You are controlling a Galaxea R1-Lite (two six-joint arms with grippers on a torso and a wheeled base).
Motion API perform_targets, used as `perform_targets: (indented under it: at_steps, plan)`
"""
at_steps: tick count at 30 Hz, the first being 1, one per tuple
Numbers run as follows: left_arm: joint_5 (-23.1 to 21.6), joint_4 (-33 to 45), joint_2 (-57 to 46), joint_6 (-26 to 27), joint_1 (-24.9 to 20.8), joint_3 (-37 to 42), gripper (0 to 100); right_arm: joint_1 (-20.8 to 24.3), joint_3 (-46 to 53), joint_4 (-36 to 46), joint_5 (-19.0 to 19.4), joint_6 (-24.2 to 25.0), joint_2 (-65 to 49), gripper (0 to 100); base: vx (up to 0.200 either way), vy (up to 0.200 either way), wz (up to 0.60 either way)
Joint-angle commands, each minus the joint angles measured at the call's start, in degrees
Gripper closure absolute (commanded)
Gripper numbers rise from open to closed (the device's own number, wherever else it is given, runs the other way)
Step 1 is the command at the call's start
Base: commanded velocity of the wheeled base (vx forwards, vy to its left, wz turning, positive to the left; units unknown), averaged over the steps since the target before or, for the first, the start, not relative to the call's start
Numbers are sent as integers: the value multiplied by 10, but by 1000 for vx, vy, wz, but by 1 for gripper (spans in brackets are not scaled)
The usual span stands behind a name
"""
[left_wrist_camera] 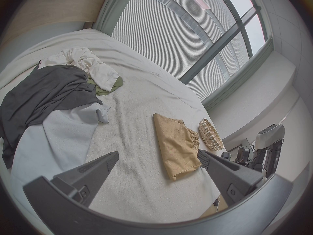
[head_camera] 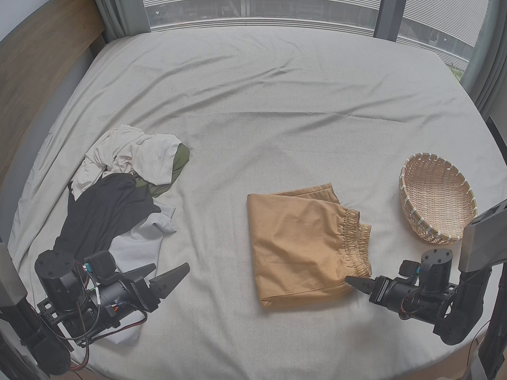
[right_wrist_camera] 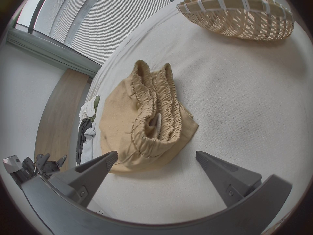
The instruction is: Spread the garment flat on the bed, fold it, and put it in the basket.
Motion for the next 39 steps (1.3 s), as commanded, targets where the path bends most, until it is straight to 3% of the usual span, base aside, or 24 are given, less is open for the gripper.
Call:
perform_targets:
  at_steps: [1, 16, 17, 28, 39]
  plan:
    - [1, 0, -3, 0, 3, 10, 0, 1, -28, -1, -1, 0, 44, 0, 0, 0, 0]
    - [16, 0, -1, 1, 3, 7, 0, 15, -158, 0, -19, -4, 73, 0, 0, 0, 0]
    - [16, 0, -1, 3, 3, 7, 0, 16, -162, 0, -26, -5, 74, 100, 0, 0, 0]
    - [17, 0, 3, 18, 4, 2, 0, 32, -162, 0, -32, -6, 45, 100, 0, 0, 0]
    - [17, 0, 7, 90, 9, 2, 0, 127, -160, 2, -12, -9, -108, 100, 0, 0, 0]
